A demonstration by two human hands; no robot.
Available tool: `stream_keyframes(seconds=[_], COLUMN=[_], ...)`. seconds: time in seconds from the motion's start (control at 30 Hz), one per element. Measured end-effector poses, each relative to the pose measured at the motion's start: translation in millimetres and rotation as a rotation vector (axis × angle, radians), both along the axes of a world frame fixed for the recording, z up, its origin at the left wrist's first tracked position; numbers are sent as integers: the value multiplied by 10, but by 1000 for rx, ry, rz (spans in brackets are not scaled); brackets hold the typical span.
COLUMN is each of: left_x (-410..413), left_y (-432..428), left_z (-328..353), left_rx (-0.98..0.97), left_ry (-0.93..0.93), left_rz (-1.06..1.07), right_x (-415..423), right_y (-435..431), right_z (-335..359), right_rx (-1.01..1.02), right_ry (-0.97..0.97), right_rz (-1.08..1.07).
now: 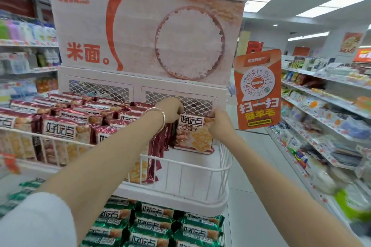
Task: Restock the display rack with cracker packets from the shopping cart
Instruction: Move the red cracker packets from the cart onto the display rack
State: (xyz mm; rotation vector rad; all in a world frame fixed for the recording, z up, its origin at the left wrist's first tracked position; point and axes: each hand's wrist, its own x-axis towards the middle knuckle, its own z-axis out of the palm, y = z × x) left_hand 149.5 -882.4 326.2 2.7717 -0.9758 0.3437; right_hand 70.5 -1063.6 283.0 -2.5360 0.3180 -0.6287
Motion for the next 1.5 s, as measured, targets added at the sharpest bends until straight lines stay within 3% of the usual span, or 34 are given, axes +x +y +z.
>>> stream_keyframes(seconds=[0.2,0.4,0.67,0.8,0.97,1.1,1.5], left_x=[-71,-286,-533,-831,-1361,-1779,-2422], left_y=[51,520,2248,3455,4875,5755,7502], left_z=[16,178,287,170,-264,-752,-2318], left_rx=[29,-193,-377,-360,-396,-394,-515], left_ry=[90,150,50,53,114,220,470], left_rz=[-12,-20,209,397,616,772,1152], right_x=[-33,-259,-448,-356,-380,-511,-272], right_y=[67,298,1756,2769,4198,5245,7480], right_z=[10,165,613,573,182,-278,-1947], right_rx=[-165,-170,-229,-339,-398,-334,-309], right_ry=[80,-69,-125,-125,-54,62,483], right_rz=[18,49,372,500,743,937,1338])
